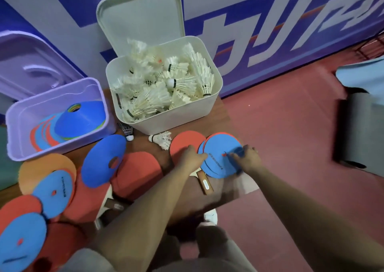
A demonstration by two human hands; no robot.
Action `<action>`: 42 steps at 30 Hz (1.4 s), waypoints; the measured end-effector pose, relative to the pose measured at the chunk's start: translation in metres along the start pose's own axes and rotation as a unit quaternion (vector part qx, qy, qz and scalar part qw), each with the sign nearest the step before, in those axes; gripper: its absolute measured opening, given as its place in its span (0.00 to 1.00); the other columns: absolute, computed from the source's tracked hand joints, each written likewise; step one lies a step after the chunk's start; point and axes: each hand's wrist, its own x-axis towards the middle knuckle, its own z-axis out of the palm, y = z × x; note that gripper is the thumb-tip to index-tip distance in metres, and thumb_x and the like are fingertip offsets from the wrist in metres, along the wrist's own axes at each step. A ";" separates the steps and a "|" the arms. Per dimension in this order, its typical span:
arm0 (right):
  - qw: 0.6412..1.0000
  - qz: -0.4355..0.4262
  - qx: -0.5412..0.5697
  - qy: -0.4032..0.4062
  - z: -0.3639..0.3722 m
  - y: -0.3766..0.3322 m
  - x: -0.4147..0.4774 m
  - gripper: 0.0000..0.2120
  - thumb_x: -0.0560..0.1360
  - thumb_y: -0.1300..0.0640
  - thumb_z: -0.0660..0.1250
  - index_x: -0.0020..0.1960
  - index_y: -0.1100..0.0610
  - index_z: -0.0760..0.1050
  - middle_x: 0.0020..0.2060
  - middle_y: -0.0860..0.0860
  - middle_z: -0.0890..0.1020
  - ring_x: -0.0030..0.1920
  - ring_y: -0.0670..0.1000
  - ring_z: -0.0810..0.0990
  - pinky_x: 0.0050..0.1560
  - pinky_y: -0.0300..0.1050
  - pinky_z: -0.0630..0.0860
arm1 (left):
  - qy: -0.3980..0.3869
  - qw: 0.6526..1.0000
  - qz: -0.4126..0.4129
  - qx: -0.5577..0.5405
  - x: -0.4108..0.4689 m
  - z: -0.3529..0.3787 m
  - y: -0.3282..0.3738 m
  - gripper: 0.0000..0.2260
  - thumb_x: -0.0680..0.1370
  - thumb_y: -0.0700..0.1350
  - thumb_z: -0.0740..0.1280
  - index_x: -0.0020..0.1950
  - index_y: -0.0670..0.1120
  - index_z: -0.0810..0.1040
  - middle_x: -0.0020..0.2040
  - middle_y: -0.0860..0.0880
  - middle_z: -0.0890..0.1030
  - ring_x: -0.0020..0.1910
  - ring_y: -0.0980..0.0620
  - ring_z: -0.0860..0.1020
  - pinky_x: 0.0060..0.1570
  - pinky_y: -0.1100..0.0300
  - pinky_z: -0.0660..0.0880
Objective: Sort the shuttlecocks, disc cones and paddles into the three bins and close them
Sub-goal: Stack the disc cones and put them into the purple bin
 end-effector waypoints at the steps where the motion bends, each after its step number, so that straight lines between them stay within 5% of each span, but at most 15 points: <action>1: 1.000 0.001 0.010 -0.003 0.002 0.000 0.004 0.30 0.73 0.46 0.71 0.65 0.65 0.68 0.59 0.62 0.72 0.64 0.61 0.69 0.55 0.50 0.73 | 0.018 1.000 -0.011 -0.007 0.002 0.004 0.000 0.24 0.74 0.53 0.68 0.63 0.38 0.71 0.60 0.40 0.77 0.52 0.44 0.75 0.46 0.56 0.69; 4: 0.994 0.027 0.106 -0.024 0.008 0.001 0.012 0.28 0.67 0.45 0.77 0.57 0.60 0.71 0.51 0.57 0.75 0.50 0.57 0.76 0.28 0.41 0.74 | 0.038 0.998 -0.028 -0.046 0.009 0.013 -0.001 0.24 0.72 0.52 0.72 0.59 0.37 0.75 0.56 0.40 0.80 0.53 0.42 0.79 0.47 0.55 0.73; 7: 0.984 0.030 0.169 -0.052 0.017 0.006 0.015 0.15 0.69 0.53 0.76 0.47 0.57 0.73 0.44 0.55 0.80 0.37 0.50 0.78 0.22 0.34 0.69 | 0.029 0.987 -0.035 -0.153 0.011 0.023 -0.006 0.15 0.71 0.44 0.74 0.54 0.38 0.79 0.50 0.42 0.83 0.48 0.44 0.82 0.45 0.53 0.78; 12: 0.986 0.004 0.160 -0.047 0.014 0.008 0.013 0.10 0.69 0.52 0.75 0.41 0.53 0.74 0.34 0.47 0.77 0.38 0.50 0.77 0.24 0.35 0.70 | 0.043 0.978 -0.010 -0.202 0.007 0.029 -0.006 0.11 0.75 0.37 0.68 0.57 0.39 0.78 0.53 0.41 0.82 0.52 0.43 0.81 0.51 0.49 0.78; 17: 0.969 -0.015 0.235 -0.073 0.012 0.000 0.004 0.17 0.67 0.49 0.77 0.36 0.55 0.70 0.32 0.47 0.75 0.35 0.48 0.75 0.35 0.45 0.73 | 0.028 0.947 0.041 -0.317 -0.010 0.027 -0.007 0.16 0.78 0.35 0.63 0.65 0.45 0.73 0.59 0.44 0.80 0.57 0.44 0.79 0.59 0.41 0.75; 20: 0.953 -0.046 0.289 -0.076 0.004 -0.012 -0.013 0.20 0.67 0.48 0.78 0.50 0.54 0.72 0.45 0.47 0.82 0.46 0.48 0.82 0.47 0.49 0.80 | 0.013 0.917 0.065 -0.394 -0.030 0.011 -0.016 0.16 0.79 0.36 0.63 0.64 0.49 0.74 0.60 0.47 0.80 0.58 0.45 0.79 0.56 0.41 0.77; 23: 0.903 -0.088 0.372 -0.197 0.002 -0.035 -0.031 0.18 0.73 0.53 0.74 0.59 0.57 0.76 0.53 0.52 0.84 0.52 0.51 0.84 0.54 0.52 0.80 | -0.001 0.877 0.090 -0.471 -0.049 -0.014 -0.030 0.17 0.78 0.33 0.63 0.64 0.49 0.73 0.59 0.47 0.81 0.57 0.48 0.80 0.55 0.47 0.78; 29: 0.898 -0.158 0.314 -0.265 0.039 -0.102 -0.066 0.22 0.72 0.57 0.70 0.66 0.56 0.72 0.59 0.53 0.81 0.57 0.54 0.82 0.57 0.57 0.79 | 0.113 0.886 0.051 -0.447 -0.084 -0.059 -0.083 0.14 0.78 0.36 0.66 0.62 0.45 0.71 0.60 0.43 0.79 0.57 0.44 0.79 0.57 0.44 0.76; 33: 0.906 -0.185 0.265 -0.275 0.076 -0.150 -0.098 0.19 0.74 0.62 0.68 0.64 0.60 0.71 0.59 0.55 0.81 0.56 0.55 0.81 0.56 0.57 0.79 | 0.207 0.852 0.021 -0.480 -0.112 -0.092 -0.133 0.10 0.75 0.37 0.69 0.52 0.49 0.74 0.51 0.46 0.81 0.52 0.41 0.80 0.51 0.45 0.79; 38: 0.902 -0.240 0.193 -0.303 0.122 -0.201 -0.133 0.11 0.75 0.69 0.65 0.55 0.58 0.75 0.51 0.53 0.82 0.50 0.52 0.81 0.44 0.39 0.77 | 0.199 0.828 0.020 -0.524 -0.148 -0.124 -0.209 0.21 0.70 0.45 0.72 0.61 0.42 0.74 0.59 0.40 0.80 0.56 0.38 0.80 0.54 0.37 0.76; 42: 0.902 -0.258 0.156 -0.310 0.164 -0.240 -0.164 0.15 0.75 0.65 0.67 0.60 0.61 0.74 0.56 0.57 0.81 0.54 0.57 0.81 0.50 0.50 0.78 | 0.181 0.811 0.056 -0.554 -0.167 -0.154 -0.258 0.15 0.77 0.35 0.66 0.63 0.42 0.76 0.59 0.43 0.81 0.57 0.43 0.80 0.56 0.46 0.78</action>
